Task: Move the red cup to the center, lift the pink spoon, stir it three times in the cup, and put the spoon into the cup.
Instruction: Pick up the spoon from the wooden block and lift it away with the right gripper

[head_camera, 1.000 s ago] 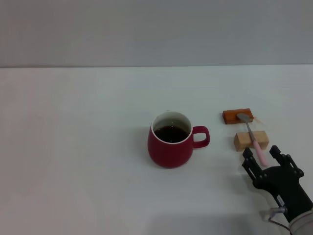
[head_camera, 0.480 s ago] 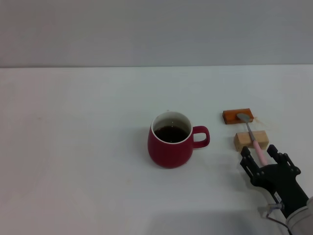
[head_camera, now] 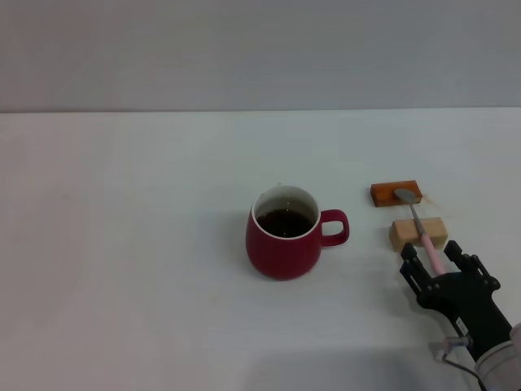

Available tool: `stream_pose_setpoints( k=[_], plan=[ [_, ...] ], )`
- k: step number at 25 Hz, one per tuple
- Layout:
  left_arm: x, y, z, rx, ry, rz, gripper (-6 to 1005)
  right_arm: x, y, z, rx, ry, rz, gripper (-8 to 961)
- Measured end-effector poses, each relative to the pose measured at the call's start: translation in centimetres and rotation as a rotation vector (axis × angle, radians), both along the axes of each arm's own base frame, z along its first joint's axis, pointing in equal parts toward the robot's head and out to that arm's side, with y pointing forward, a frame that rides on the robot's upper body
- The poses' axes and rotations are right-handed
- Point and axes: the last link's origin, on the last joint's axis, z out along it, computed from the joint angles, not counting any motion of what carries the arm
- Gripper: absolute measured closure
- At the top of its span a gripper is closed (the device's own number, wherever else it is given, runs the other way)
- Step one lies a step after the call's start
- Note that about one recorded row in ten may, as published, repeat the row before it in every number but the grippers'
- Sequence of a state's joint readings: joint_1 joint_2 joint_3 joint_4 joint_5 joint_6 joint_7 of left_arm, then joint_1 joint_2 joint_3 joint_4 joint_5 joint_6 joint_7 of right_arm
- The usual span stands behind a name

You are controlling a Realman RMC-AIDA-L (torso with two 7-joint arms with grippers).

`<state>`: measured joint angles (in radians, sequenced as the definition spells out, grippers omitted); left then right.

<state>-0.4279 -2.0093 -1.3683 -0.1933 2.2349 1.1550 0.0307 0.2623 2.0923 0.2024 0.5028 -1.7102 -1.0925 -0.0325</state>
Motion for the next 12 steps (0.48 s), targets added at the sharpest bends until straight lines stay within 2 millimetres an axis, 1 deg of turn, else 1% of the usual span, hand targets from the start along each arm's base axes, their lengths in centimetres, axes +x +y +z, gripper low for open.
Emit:
stream_pose_setpoints(
  k=[3, 8, 12],
  plan=[
    [-0.01, 0.02, 0.08, 0.001, 0.001, 0.0, 156, 0.06, 0.06, 0.01, 0.0, 0.001, -0.006, 253],
    [0.0, 0.04, 0.08, 0.001, 0.001, -0.001, 156, 0.04, 0.13, -0.03, -0.002, 0.002, -0.009, 360],
    [0.02, 0.06, 0.07, 0.001, 0.001, -0.001, 156, 0.01, 0.18, -0.03, -0.002, 0.002, -0.008, 409]
  ],
)
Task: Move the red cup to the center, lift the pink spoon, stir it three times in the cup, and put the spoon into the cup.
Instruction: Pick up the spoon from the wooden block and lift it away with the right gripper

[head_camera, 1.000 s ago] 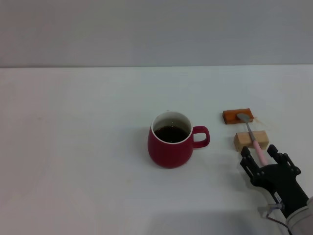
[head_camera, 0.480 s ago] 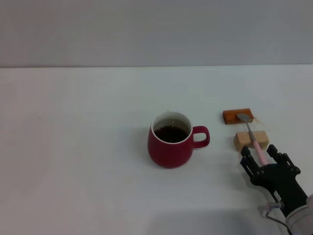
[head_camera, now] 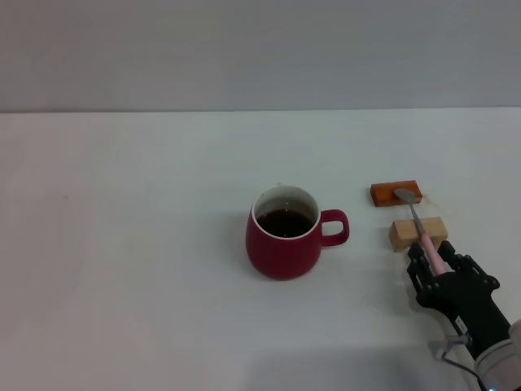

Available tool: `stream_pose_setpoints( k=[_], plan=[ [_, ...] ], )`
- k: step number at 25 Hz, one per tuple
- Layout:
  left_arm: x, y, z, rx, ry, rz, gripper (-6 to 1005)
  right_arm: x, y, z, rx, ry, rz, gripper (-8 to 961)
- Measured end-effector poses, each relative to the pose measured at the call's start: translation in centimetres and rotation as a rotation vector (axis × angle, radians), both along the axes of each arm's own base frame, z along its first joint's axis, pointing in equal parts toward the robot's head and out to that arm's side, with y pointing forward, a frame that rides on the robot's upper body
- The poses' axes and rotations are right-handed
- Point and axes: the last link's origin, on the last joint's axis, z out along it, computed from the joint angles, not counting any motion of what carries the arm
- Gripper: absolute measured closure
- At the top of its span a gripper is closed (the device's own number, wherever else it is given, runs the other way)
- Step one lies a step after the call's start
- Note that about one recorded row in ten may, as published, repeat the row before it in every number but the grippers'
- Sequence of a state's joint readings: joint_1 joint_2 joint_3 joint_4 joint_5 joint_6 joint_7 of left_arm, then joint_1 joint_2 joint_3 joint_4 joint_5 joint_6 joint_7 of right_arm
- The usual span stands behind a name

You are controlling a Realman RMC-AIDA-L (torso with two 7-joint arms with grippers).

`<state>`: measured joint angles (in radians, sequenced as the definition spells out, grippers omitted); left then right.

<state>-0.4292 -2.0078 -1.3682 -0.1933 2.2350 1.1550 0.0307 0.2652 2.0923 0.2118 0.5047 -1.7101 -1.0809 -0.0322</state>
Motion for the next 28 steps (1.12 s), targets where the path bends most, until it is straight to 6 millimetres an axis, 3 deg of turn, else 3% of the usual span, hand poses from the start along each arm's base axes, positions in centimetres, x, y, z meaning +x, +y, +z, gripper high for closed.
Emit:
stream_pose_setpoints(
  k=[18, 28],
  plan=[
    [-0.06, -0.1, -0.08, -0.001, -0.002, 0.002, 156, 0.0, 0.45, -0.01, 0.0, 0.003, -0.014, 577],
    [-0.05, -0.09, -0.08, -0.001, -0.002, 0.002, 156, -0.24, 0.54, -0.15, -0.008, -0.004, 0.0, 605]
  ],
)
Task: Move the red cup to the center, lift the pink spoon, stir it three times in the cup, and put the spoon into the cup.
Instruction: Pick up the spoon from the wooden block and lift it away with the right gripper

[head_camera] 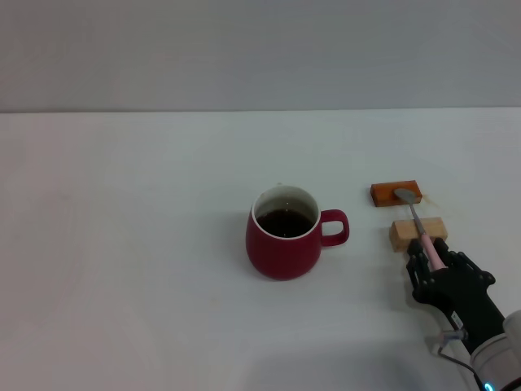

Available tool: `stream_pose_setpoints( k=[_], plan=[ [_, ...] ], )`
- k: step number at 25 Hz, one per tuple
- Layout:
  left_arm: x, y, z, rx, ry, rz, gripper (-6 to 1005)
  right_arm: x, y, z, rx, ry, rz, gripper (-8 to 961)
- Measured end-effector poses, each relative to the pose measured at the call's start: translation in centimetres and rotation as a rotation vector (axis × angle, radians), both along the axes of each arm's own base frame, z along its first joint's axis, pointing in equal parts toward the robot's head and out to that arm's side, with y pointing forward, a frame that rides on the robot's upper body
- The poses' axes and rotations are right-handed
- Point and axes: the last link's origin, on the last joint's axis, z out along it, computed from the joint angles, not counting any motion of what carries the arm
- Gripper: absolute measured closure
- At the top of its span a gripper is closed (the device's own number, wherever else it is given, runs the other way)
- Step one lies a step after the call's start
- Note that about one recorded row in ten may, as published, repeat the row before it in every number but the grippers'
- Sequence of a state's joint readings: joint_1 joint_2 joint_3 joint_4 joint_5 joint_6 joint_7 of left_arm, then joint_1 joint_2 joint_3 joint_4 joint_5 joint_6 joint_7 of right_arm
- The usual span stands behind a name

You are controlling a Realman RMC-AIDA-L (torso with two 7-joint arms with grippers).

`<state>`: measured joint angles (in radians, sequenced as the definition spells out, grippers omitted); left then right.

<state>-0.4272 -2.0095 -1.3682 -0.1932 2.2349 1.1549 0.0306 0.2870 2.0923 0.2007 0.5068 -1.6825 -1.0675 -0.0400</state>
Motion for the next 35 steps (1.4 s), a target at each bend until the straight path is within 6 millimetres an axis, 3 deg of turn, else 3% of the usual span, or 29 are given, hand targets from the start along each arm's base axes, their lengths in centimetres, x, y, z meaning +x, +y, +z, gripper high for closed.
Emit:
stream_pose_setpoints(
  k=[35],
  plan=[
    [0.06, 0.1, 0.07, 0.001, 0.001, -0.002, 156, 0.23, 0.17, -0.26, -0.022, -0.035, -0.008, 781]
  ],
)
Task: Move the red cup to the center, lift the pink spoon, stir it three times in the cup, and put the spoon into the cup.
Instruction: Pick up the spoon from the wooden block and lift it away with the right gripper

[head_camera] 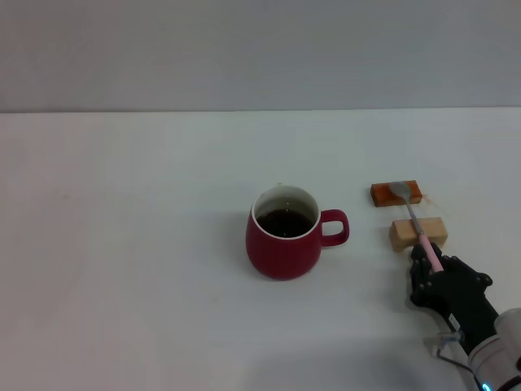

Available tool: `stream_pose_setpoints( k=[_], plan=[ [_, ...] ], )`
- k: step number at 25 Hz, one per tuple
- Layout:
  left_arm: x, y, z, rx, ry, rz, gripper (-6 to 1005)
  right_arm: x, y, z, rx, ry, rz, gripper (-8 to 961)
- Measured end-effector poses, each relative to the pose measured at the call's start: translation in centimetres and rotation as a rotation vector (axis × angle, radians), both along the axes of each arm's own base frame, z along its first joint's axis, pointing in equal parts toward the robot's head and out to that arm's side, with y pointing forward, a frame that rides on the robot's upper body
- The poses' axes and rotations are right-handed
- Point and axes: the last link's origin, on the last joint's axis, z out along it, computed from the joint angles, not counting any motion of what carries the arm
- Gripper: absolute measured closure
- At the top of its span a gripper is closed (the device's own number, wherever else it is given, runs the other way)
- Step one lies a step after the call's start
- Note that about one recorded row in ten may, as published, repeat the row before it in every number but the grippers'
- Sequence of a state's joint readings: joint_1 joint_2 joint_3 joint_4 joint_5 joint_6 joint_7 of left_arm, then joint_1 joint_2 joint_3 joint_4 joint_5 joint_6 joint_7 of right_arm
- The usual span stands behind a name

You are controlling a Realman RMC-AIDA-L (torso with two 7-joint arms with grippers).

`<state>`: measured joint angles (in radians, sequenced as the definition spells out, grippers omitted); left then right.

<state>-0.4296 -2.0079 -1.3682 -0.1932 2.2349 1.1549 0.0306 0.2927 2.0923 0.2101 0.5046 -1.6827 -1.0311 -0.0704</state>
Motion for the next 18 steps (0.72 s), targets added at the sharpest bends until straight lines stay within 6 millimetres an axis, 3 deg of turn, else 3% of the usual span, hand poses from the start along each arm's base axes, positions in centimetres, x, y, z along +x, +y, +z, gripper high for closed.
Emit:
stream_pose_setpoints(
  k=[18],
  plan=[
    [-0.09, -0.13, -0.07, -0.001, -0.001, 0.003, 156, 0.08, 0.05, 0.46, 0.032, -0.028, 0.007, 797]
  ],
)
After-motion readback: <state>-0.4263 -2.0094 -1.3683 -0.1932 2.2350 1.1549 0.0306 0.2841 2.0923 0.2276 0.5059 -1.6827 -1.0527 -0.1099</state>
